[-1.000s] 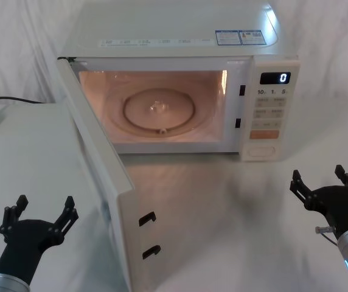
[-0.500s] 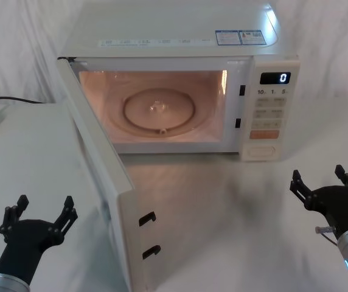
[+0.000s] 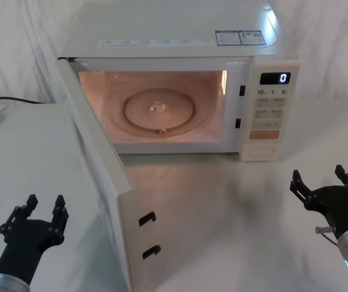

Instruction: Press the button to open the microwave door with one hand; close the microwave door with the other hand.

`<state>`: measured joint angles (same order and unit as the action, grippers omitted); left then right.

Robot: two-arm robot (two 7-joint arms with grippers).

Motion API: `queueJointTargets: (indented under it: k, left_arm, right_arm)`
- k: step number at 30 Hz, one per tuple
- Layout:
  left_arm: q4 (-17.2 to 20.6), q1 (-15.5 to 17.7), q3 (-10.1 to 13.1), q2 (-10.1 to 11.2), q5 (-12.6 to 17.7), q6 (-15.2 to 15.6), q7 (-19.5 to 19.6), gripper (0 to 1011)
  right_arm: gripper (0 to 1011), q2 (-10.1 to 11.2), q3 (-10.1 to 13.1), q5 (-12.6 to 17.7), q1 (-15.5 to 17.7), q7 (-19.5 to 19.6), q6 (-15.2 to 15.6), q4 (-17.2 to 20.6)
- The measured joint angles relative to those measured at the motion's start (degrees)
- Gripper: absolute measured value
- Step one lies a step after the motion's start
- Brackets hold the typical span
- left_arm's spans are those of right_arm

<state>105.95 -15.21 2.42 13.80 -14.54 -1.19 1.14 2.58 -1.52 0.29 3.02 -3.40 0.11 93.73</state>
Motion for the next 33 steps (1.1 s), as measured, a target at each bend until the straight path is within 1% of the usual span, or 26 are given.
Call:
queueJointTargets:
  k: [1,2,5,6,7,8,9,10,14,15,16,18,29,31,33]
  left_arm:
    - [0.00,0.00,0.00,0.00,0.00,0.00,0.00,530]
    - [0.00,0.00,0.00,0.00,0.00,0.00,0.00,530]
    - [0.00,0.00,0.00,0.00,0.00,0.00,0.00,396]
    - [0.00,0.00,0.00,0.00,0.00,0.00,0.00,383]
    - [0.00,0.00,0.00,0.00,0.00,0.00,0.00,333]
    - [0.00,0.00,0.00,0.00,0.00,0.00,0.00,333]
    - [0.00,0.00,0.00,0.00,0.00,0.00,0.00,271]
    - [0.00,0.00,0.00,0.00,0.00,0.00,0.00,252]
    - [0.00,0.00,0.00,0.00,0.00,0.00,0.00,124]
    - [0.00,0.00,0.00,0.00,0.00,0.00,0.00,124]
    - [0.00,0.00,0.00,0.00,0.00,0.00,0.00,59]
    - [0.00,0.00,0.00,0.00,0.00,0.00,0.00,5]
    - [0.00,0.00,0.00,0.00,0.00,0.00,0.00,0]
    - [0.09,-0.09,-0.17,-0.16,0.00,0.12,0.15,0]
    - [0.87,-0.56,-0.75,-0.22,-0.16,0.46,1.09,0]
  right_arm:
    - [1002,0.00,0.00,0.00,0.00,0.00,0.00,0.00]
    - [1002,0.00,0.00,0.00,0.00,0.00,0.00,0.00]
    - [1002,0.00,0.00,0.00,0.00,0.00,0.00,0.00]
    - [1002,0.00,0.00,0.00,0.00,0.00,0.00,0.00]
    - [1002,0.00,0.00,0.00,0.00,0.00,0.00,0.00]
    - [1002,0.00,0.00,0.00,0.00,0.00,0.00,0.00]
    - [1002,0.00,0.00,0.00,0.00,0.00,0.00,0.00]
    - [1002,0.00,0.00,0.00,0.00,0.00,0.00,0.00]
    - [1002,0.00,0.00,0.00,0.00,0.00,0.00,0.00]
    - [1002,0.00,0.00,0.00,0.00,0.00,0.00,0.00]
    - [1002,0.00,0.00,0.00,0.00,0.00,0.00,0.00]
    - [1002,0.00,0.00,0.00,0.00,0.00,0.00,0.00]
    - [1002,0.00,0.00,0.00,0.00,0.00,0.00,0.00]
    - [1002,0.00,0.00,0.00,0.00,0.00,0.00,0.00]
    - [1002,0.00,0.00,0.00,0.00,0.00,0.00,0.00]
